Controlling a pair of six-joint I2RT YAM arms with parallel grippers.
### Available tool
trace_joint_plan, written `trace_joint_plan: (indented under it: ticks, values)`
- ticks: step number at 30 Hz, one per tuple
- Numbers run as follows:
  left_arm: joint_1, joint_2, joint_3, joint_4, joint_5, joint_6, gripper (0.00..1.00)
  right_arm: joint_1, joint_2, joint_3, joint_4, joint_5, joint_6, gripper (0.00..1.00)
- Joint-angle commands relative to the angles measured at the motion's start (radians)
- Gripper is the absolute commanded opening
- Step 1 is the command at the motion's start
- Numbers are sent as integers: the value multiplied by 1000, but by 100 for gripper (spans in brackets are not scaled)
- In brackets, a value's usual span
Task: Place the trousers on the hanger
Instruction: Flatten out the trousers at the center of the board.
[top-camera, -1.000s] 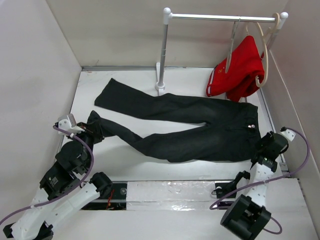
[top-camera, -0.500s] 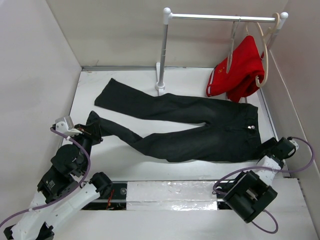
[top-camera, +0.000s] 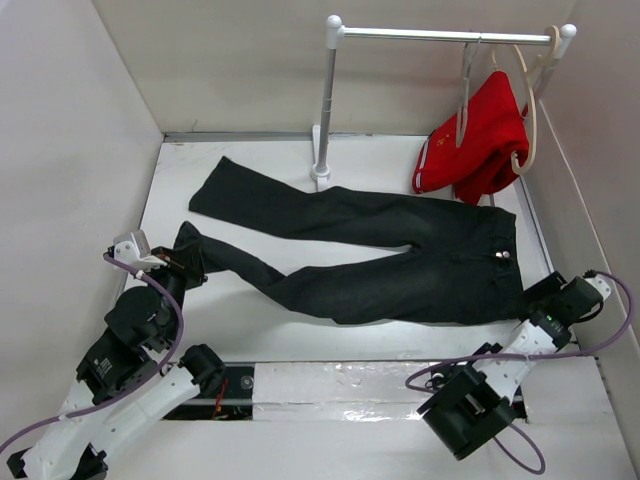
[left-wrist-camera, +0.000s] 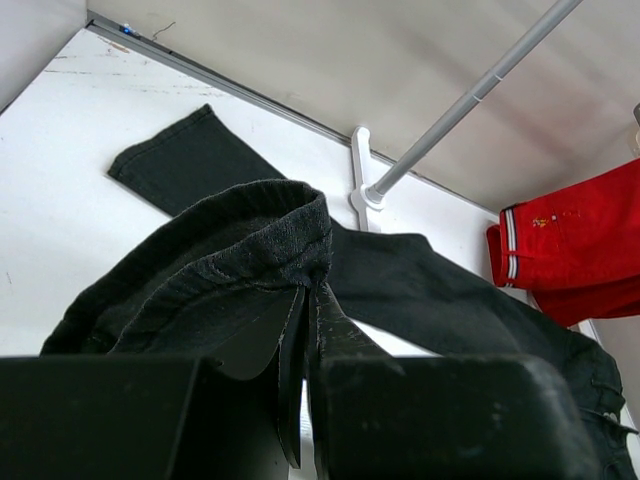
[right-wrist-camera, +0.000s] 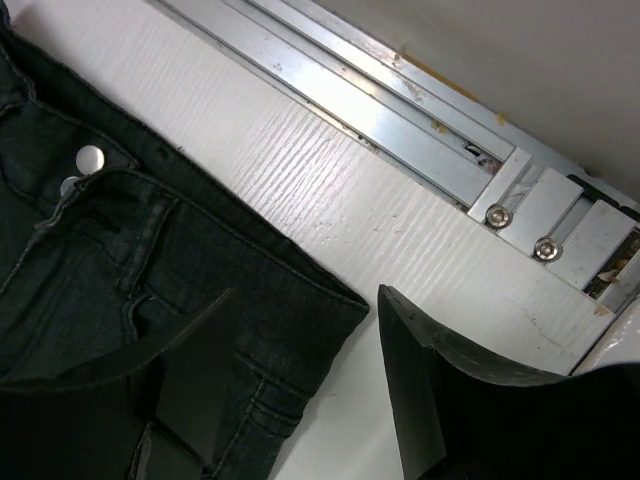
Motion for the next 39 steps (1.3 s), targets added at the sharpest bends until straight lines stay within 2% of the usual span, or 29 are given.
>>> trace_joint_plan:
  ticks: [1, 5, 6, 7, 8, 11, 12, 15, 20, 21, 25, 28, 30, 31, 34, 35, 36, 39]
  values:
    - [4, 4, 9, 45, -16, 12, 0, -6, 19, -19, -49, -47, -7, 64]
    - [4, -6, 11, 34, -26, 5, 0, -6, 91, -60, 15, -97, -8, 62]
    - [4, -9, 9, 37, -28, 7, 0, -6, 114, -59, 23, -114, -7, 58]
    - [4, -11, 9, 39, -34, 9, 0, -6, 120, -65, 52, -126, -2, 53]
    - [4, -9, 9, 34, -36, 5, 0, -6, 123, -66, 78, -143, 9, 40]
    - [4, 0, 11, 25, -48, -1, 0, -6, 116, -63, 113, -178, 24, 23]
    - [4, 4, 15, 27, -54, 2, 0, -6, 107, -59, 120, -186, 24, 13]
    - [4, 26, 28, 17, -82, -2, 0, -6, 74, -13, 101, -191, -45, 0]
    - [4, 81, 64, -18, -184, -24, 0, -6, -53, 101, -25, -113, -180, 0]
    - [4, 95, 83, -35, -209, -31, 0, 26, -58, 103, -14, -99, -172, 0]
    - [4, 158, 52, -32, -266, -42, 0, 26, -49, 37, 165, -119, -79, 0]
    - [4, 288, 58, -48, -286, -42, 0, 37, 11, 32, 230, -143, -67, 0]
    - [96, 418, 80, -76, -260, -57, 0, 37, 63, 17, 258, -162, -73, 0]
    - [210, 484, 72, -11, -168, -29, 0, 37, 76, 9, 259, -159, -91, 0]
    - [459, 573, 54, 75, 92, 60, 0, 37, 94, -34, 335, -185, -65, 0]
    - [539, 630, 54, 118, 242, 68, 0, 37, 94, -48, 375, -192, -53, 0]
    - [638, 659, 51, 140, 283, 74, 0, 37, 97, -66, 395, -201, -42, 0]
    - [685, 815, 127, 122, 282, 39, 0, 37, 120, -74, 417, -205, -42, 0]
